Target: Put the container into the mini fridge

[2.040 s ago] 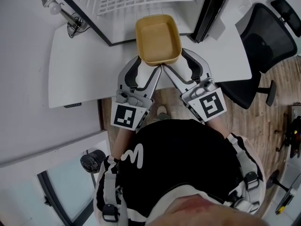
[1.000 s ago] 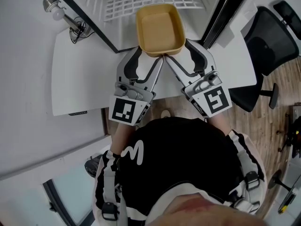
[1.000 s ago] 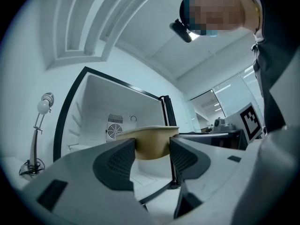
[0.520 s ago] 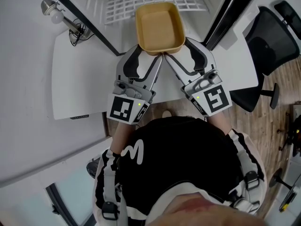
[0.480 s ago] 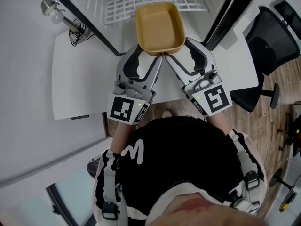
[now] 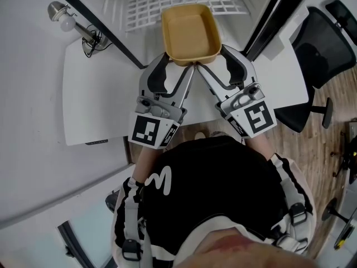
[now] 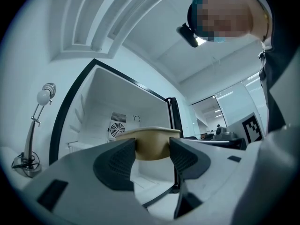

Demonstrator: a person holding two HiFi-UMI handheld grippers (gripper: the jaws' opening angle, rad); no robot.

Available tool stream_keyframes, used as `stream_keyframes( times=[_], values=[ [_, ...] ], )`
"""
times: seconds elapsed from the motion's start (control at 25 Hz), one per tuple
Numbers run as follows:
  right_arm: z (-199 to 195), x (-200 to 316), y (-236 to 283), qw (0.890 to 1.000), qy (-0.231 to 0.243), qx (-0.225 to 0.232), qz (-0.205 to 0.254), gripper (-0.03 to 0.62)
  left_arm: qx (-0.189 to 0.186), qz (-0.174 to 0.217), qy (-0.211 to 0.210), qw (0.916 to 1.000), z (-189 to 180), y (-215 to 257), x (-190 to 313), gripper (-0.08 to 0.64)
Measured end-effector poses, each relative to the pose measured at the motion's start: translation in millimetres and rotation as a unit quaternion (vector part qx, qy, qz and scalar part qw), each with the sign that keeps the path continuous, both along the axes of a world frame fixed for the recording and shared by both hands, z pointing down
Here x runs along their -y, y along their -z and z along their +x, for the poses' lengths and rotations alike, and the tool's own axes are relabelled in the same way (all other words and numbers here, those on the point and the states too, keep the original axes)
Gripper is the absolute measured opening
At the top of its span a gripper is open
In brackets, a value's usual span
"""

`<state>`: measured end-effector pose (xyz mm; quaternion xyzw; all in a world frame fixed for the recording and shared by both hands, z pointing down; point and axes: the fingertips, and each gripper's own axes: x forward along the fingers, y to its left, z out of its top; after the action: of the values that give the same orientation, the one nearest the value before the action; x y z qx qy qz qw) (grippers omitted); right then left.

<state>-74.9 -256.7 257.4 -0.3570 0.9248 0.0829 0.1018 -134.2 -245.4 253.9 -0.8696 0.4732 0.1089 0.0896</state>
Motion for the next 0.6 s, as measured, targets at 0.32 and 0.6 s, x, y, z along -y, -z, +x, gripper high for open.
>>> stream_keyframes(
  times=[0.32, 0.6],
  values=[
    [3.1, 3.8, 0.8, 1.000, -0.011, -0.004, 0.003, 0.259, -0.008, -0.002, -0.009, 0.9999, 2.7, 0.7, 4.2, 0.230],
    [2.9, 9.2, 0.1, 1.000, -0.011, -0.002, 0.000, 0.259, -0.017, -0.003, -0.009, 0.9998, 1.7, 2.0, 9.7, 0.230]
  ],
)
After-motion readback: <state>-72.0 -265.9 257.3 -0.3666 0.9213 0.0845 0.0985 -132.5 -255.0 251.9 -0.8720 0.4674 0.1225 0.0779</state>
